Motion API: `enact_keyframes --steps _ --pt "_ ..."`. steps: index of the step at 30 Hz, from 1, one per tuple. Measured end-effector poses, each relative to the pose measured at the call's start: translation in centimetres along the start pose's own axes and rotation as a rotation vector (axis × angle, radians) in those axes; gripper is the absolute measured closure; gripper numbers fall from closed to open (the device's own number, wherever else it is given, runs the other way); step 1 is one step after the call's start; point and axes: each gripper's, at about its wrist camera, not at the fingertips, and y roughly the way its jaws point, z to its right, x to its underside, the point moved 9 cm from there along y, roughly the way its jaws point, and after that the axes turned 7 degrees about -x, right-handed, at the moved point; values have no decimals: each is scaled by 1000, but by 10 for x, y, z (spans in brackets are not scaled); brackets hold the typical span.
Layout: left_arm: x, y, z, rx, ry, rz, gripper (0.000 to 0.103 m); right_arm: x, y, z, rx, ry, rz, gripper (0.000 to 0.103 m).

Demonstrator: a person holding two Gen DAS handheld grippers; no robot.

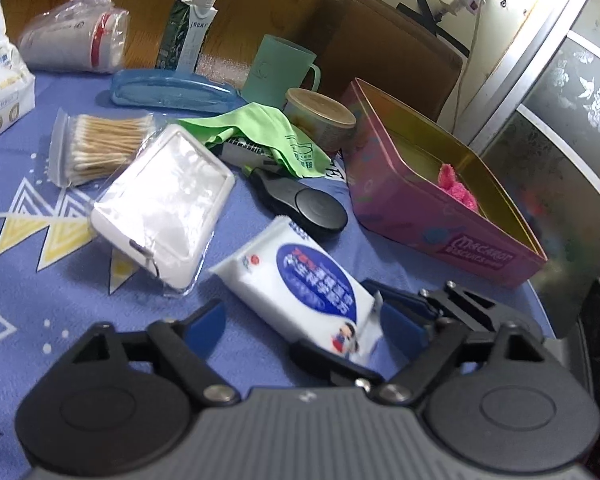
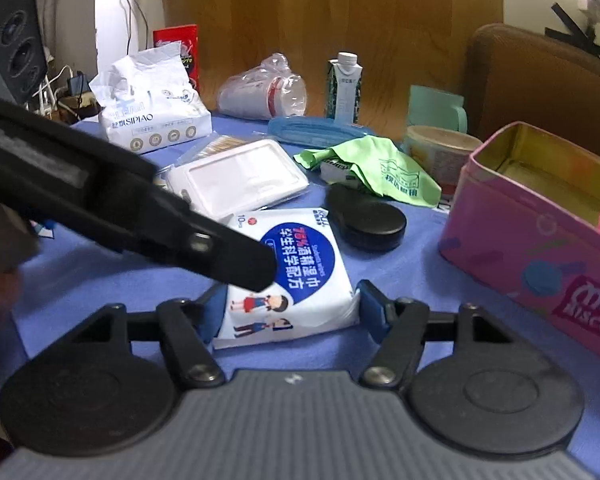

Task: Organize soft objects
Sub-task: 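Carry the wet-wipe pack with the right gripper into the pink tin and release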

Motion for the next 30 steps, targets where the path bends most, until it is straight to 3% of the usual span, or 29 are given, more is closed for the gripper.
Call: enact_keyframes --steps 5,11,16,19,22,24,28,30 --pt "-4 -2 9 32 2 -3 44 3 -12 -1 -13 61 36 33" --pt "-41 -16 48 103 79 83 44 -16 -39 14 55 79 168 34" --pt "-74 2 110 148 204 129 44 -40 -68 50 193 64 285 33" --pt "-86 25 148 191 264 124 44 -47 -80 86 276 99 318 33" --pt "-93 48 171 175 304 130 44 -48 -84 126 341 166 320 33" --pt "-95 62 180 156 316 120 42 -44 -85 151 399 204 316 30" --pt "-92 64 173 160 283 109 39 -30 -91 196 609 247 284 21" --pt "-91 52 161 170 263 129 39 -21 -103 206 633 292 312 21"
